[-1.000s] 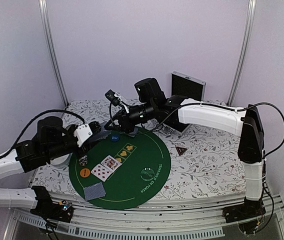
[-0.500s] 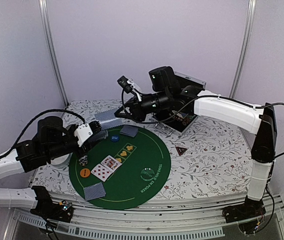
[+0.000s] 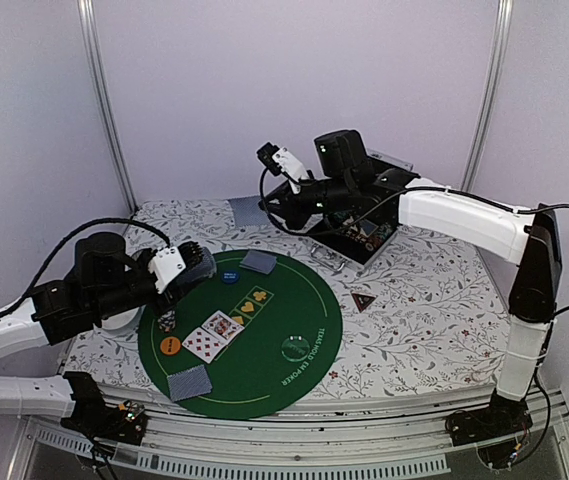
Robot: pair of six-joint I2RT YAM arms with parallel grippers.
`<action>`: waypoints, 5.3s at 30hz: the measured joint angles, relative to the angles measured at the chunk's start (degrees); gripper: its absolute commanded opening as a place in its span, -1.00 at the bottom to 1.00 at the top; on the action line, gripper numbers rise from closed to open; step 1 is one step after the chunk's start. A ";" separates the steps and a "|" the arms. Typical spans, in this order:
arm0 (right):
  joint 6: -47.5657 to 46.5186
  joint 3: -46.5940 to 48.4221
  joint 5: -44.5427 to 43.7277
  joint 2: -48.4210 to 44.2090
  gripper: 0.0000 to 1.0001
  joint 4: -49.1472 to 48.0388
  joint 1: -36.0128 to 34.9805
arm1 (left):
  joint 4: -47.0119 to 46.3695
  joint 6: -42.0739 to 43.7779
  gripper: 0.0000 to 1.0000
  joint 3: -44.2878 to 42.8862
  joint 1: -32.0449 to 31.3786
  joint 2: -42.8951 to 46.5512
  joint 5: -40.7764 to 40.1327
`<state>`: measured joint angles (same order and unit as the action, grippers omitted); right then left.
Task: Distribute texas hold em gaming equipment
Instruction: Flop the poker card in the community card area, then pick up the poker card from the face-down deck piles.
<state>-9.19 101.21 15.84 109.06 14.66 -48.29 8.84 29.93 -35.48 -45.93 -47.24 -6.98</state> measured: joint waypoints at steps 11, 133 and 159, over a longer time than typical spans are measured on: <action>-25.46 -7.61 -16.74 15.15 -0.97 -14.23 -7.10 | -0.83 -0.17 -0.10 0.00 0.00 0.00 -1.57; 14.45 4.46 19.80 10.84 -0.87 -4.98 -6.95 | 0.28 0.26 -0.11 0.66 -0.07 0.31 0.00; 11.43 5.35 17.70 5.84 -0.97 1.68 -5.88 | -0.42 0.26 -0.11 0.66 -0.07 0.31 0.11</action>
<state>2.24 106.56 33.54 114.89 16.34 -54.17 8.43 30.20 -34.83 -46.00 -46.94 -6.87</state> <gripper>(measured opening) 0.020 0.447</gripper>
